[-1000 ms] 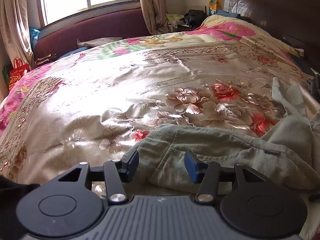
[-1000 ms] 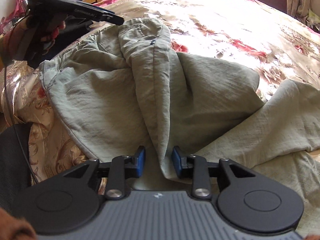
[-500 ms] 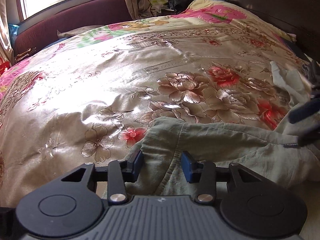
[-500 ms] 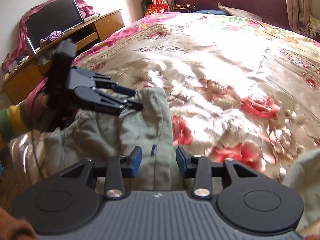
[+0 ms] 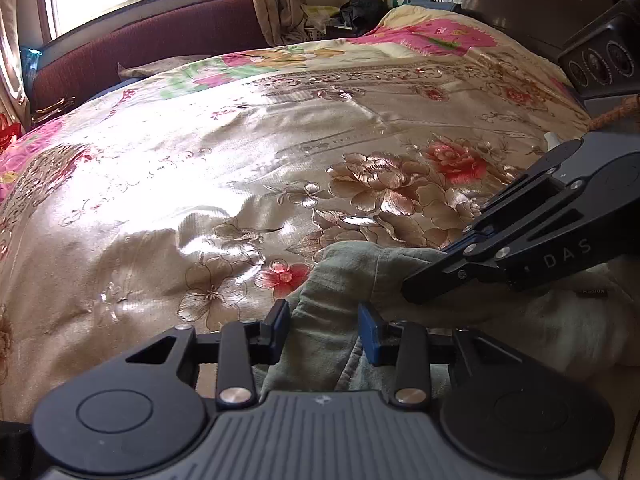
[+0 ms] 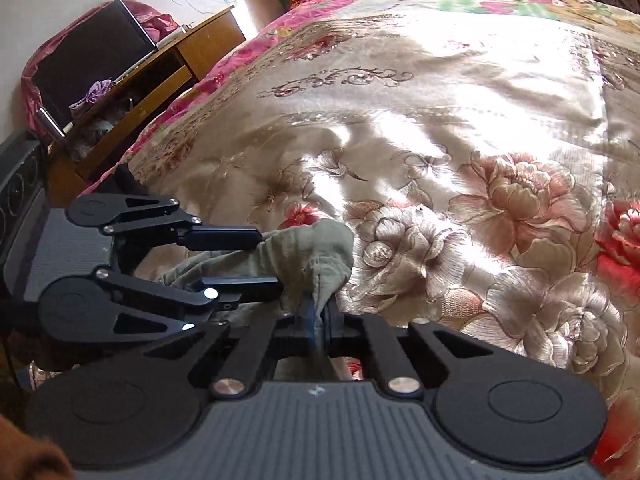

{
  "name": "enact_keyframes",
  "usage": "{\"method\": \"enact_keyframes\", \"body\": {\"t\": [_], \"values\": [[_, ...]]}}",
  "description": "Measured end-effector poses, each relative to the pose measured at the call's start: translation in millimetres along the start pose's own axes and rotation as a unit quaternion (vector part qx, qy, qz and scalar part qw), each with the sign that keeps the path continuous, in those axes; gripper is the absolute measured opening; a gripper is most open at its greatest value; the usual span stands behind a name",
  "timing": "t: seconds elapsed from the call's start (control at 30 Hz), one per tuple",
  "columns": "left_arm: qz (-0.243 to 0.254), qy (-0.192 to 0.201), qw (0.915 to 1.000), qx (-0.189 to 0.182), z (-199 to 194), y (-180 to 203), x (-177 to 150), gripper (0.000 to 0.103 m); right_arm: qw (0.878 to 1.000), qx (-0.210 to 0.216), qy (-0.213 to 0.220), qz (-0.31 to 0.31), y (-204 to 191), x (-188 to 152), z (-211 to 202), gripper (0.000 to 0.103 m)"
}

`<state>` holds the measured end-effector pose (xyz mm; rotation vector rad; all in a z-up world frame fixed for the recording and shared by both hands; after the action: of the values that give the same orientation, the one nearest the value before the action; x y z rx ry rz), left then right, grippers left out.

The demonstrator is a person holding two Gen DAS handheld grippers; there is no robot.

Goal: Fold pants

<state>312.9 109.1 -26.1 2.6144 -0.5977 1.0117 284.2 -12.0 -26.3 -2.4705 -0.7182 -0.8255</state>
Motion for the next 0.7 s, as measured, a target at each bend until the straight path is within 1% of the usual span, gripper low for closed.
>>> {"method": "enact_keyframes", "body": {"t": [0.03,0.1,0.2,0.27,0.33,0.43,0.5,0.53,0.63,0.7], "values": [[-0.007,0.008,0.9999,0.004,-7,-3,2,0.047,1.0,0.002,0.009,-0.012,-7,5,-4,0.005],[-0.023,0.026,0.9994,0.009,-25,-9,3,0.046,0.999,0.002,0.031,-0.045,-26,18,-16,0.005],[-0.05,0.058,0.9969,0.016,-62,-19,-1,0.046,0.991,0.012,0.077,-0.113,-69,33,-37,0.005],[-0.071,0.08,0.9941,0.022,-95,-26,-13,0.046,0.983,0.027,0.095,-0.153,-102,35,-46,0.005],[-0.094,0.091,0.9911,0.026,-121,-31,-30,0.046,0.977,0.046,0.101,-0.183,-132,30,-48,0.005],[-0.13,0.091,0.9868,0.033,-146,-39,-67,0.045,0.966,0.063,0.095,-0.232,-180,9,-38,0.006],[-0.144,0.076,0.9854,0.049,-150,-44,-96,0.045,0.959,0.067,0.076,-0.264,-206,-13,-22,0.006],[-0.152,0.068,0.9846,0.054,-148,-46,-108,0.045,0.958,0.065,0.068,-0.271,-215,-23,-15,0.006],[-0.191,0.028,0.9791,0.065,-138,-52,-154,0.045,0.957,0.066,0.026,-0.282,-232,-61,13,0.006],[-0.211,0.023,0.9752,0.063,-140,-53,-174,0.045,0.951,0.065,0.004,-0.302,-244,-81,21,0.006]]}}
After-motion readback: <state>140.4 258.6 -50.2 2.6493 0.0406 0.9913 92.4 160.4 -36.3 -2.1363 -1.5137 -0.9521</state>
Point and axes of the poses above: each gripper's, at about its wrist camera, not at the fingertips, and z roughly the way its jaws point, y to its right, x to its top, the point moved 7 cm from there along z, roughly the way its jaws point, and after that the axes turned 11 degrees about -z, right-handed, at the moved point
